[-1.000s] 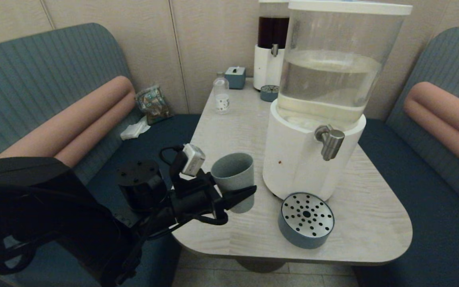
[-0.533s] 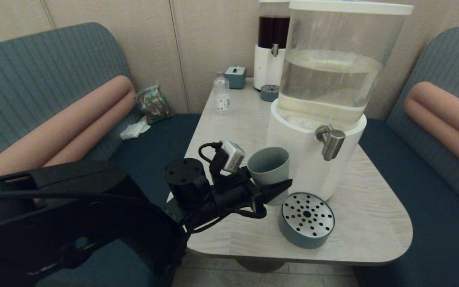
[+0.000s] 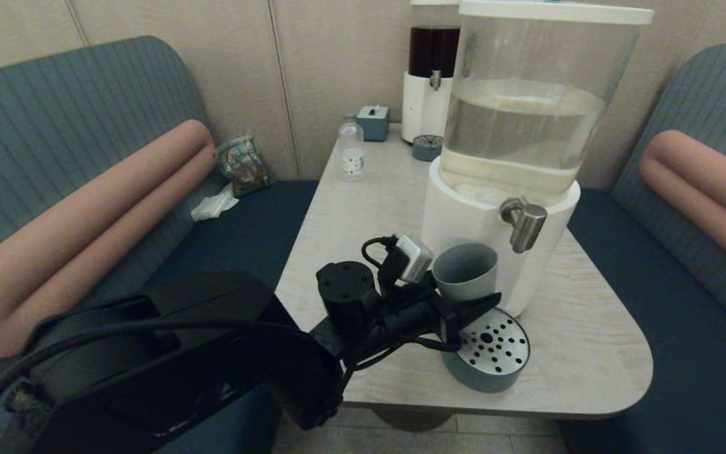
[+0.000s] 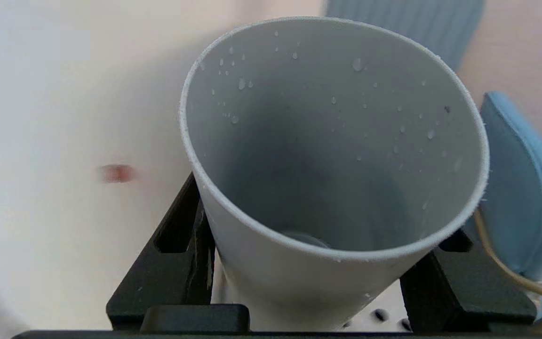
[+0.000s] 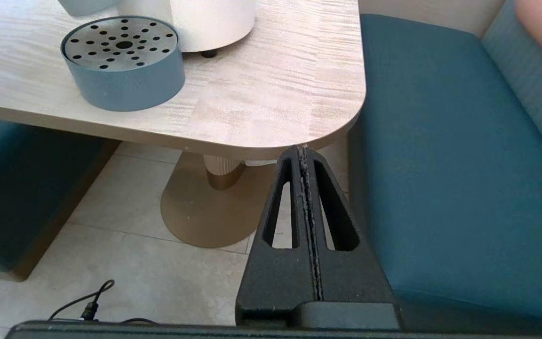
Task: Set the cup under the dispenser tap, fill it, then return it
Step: Place it under the water dispenser
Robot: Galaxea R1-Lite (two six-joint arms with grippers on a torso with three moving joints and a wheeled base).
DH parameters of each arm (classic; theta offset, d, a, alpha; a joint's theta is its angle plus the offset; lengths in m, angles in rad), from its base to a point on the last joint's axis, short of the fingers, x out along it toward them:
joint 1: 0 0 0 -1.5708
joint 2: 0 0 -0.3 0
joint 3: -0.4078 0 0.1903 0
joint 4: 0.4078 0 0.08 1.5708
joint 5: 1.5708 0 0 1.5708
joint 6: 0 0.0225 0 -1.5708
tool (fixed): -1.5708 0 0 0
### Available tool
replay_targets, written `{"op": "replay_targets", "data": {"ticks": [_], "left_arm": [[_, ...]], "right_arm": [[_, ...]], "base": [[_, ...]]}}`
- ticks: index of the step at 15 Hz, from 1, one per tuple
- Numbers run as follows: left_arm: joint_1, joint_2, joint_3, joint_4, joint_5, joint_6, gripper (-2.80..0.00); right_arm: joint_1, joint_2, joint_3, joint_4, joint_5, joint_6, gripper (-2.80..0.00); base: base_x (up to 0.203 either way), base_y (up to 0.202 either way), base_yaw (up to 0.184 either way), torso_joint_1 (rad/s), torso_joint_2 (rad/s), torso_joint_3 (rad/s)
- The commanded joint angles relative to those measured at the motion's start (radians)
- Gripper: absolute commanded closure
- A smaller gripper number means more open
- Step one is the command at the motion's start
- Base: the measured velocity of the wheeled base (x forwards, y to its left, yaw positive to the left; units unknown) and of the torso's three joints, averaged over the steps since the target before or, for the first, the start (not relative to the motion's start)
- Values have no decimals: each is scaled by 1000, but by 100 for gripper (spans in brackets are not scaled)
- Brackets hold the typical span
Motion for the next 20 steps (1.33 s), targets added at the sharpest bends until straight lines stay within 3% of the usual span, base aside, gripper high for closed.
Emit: {"op": "replay_targets", "data": {"ticks": [1,9,10,20], "left_arm": [[-21,37,-22,-5,11,-1,0],[-38,77,-28,-6,21,1,0],[-38,77,-23,-6,21,1,-280],[-45,64,-12,-12,26,-1,-280]], "right_arm": [[0,0,0,0,0,-1,0],[1,0,0,0,0,-1,0],[0,0,0,0,0,-1,0],[1,0,0,0,0,-1,0]], "base": [[0,0,0,0,0,0],[0,0,0,0,0,0],[0,0,0,0,0,0],[0,0,0,0,0,0]]}}
